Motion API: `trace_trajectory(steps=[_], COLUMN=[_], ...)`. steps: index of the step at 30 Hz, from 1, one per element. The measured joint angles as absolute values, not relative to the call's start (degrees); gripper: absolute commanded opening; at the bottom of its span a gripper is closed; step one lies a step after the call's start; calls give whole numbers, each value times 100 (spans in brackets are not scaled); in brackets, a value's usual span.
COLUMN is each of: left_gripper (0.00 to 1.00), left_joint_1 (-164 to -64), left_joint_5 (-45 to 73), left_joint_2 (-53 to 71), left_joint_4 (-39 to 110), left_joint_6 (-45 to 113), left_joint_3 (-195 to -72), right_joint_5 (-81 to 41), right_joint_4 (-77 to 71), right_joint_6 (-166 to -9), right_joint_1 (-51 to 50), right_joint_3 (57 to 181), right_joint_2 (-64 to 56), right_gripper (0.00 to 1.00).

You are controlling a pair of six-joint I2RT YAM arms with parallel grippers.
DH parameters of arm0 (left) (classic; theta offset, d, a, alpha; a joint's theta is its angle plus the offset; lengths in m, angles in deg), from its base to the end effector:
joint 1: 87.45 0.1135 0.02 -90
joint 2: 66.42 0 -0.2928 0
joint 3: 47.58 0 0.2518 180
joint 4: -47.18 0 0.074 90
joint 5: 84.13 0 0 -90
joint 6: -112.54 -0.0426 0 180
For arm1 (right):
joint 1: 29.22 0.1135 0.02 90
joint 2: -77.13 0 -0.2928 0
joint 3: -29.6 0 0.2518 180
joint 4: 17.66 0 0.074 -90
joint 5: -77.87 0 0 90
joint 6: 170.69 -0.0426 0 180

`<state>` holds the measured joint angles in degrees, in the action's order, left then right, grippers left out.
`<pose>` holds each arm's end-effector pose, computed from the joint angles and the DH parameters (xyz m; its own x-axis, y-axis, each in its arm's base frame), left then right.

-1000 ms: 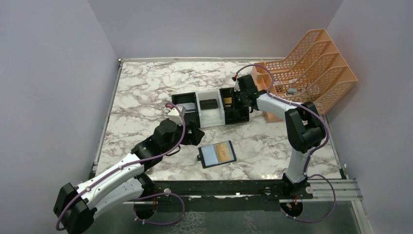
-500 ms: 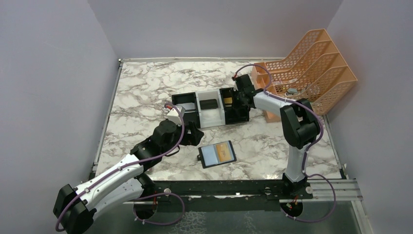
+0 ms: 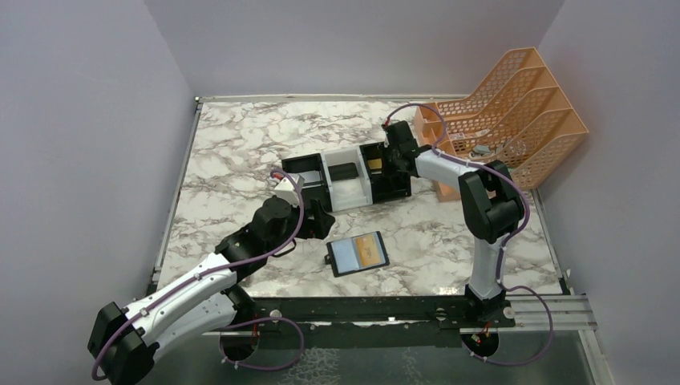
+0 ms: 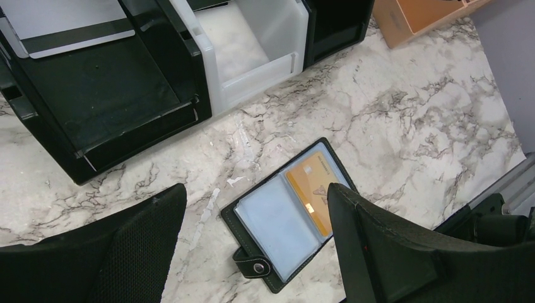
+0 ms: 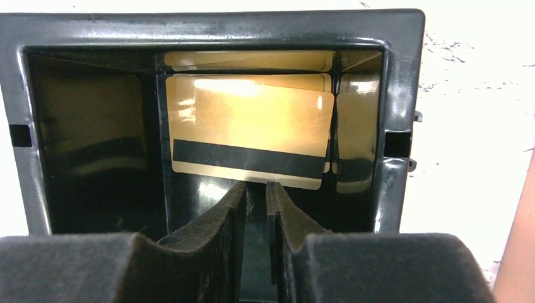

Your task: Take the credit cards out of the card holder

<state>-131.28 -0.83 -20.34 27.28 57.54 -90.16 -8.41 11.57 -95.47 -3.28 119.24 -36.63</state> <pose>0.1297 -0.1176 0.2628 -0.5849 -0.2282 -0.7784 0.3358 0.8054 -0.4884 0.3945 0.1888 0.1851 -0.8001 -0.1061 -0.5905 -0.2043 0.9736 0.1019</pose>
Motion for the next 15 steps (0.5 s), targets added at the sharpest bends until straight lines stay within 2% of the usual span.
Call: trace_trajectory(steps=[15], left_gripper=[85], left_joint_1=[-13128], left_joint_5=[-100], left_joint_2=[-1938], left_joint_4=[2728], left_joint_6=[5754], left_joint_3=[-9016], right_joint_5=[-591], right_joint_4=[843], right_joint_6=[-9593], right_joint_1=[-140], right_joint_3=[11996], right_joint_2=[-3870], right_gripper=[22])
